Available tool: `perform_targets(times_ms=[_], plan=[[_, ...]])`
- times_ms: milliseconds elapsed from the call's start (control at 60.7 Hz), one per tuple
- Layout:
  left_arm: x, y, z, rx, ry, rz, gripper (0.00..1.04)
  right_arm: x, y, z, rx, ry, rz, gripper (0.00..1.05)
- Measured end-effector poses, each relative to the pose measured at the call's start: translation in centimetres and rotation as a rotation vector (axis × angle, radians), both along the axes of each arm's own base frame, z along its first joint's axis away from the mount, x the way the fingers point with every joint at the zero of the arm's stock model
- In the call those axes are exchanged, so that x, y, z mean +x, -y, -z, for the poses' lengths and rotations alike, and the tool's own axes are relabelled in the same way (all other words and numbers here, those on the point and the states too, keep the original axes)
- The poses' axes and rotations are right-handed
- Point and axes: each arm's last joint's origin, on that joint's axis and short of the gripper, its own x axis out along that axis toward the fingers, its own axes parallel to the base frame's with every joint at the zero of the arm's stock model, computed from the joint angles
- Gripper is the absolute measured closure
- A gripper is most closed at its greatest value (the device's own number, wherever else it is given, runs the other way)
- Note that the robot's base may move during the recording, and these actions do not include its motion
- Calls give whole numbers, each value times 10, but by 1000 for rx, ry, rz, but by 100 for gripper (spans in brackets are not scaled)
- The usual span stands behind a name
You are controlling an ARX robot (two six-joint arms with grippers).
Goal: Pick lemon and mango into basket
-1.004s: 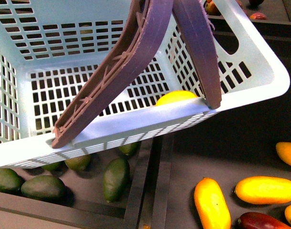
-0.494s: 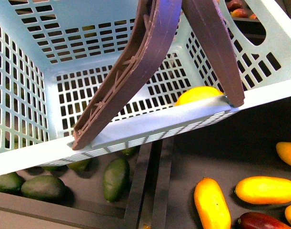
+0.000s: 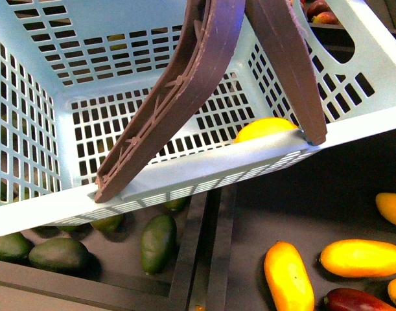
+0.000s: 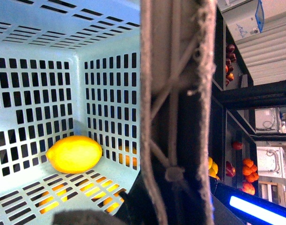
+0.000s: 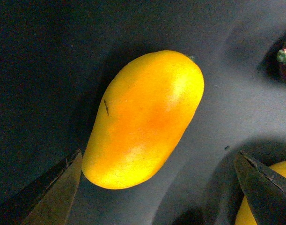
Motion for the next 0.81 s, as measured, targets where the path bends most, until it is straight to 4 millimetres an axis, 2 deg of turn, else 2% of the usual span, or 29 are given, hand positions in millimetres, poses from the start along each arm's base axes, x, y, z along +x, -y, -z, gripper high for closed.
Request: perform_targets(times_ms=[296, 477, 708, 807], plan=[[0, 0, 0, 2, 1, -3, 100, 21, -5, 16, 6, -8, -2, 9], [0, 0, 0, 1, 1, -3, 100, 30, -5, 38, 2, -34, 9, 9], [0, 0, 0, 1, 0, -1, 100, 35, -5, 41, 0, 16, -3, 38], [0, 0, 0, 2, 1, -2, 100, 33, -6, 38, 7, 37, -37, 42]])
